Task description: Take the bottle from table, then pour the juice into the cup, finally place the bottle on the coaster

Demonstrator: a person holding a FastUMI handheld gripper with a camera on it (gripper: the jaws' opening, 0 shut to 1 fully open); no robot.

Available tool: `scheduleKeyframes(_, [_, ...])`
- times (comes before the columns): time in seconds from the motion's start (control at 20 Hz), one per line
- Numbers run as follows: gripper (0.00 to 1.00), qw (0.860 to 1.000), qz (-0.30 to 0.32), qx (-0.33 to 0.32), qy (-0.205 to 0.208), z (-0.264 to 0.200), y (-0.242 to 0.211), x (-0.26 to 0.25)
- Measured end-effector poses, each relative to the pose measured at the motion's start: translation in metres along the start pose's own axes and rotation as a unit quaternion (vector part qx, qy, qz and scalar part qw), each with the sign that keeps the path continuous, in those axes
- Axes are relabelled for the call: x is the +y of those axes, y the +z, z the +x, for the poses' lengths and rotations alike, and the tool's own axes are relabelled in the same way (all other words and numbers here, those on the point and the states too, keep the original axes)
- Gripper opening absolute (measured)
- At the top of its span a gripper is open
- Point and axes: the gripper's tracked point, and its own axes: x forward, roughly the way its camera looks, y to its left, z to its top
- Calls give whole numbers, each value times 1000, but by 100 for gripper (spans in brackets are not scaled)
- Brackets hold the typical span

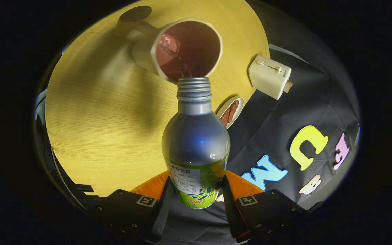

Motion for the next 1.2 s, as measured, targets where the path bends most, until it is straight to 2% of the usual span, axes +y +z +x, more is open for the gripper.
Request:
scheduleKeyframes(0.7, [71,999,-51,14,14,-5,7,-10])
scheduleKeyframes(1.2, [71,998,-65,15,6,-6,8,-12])
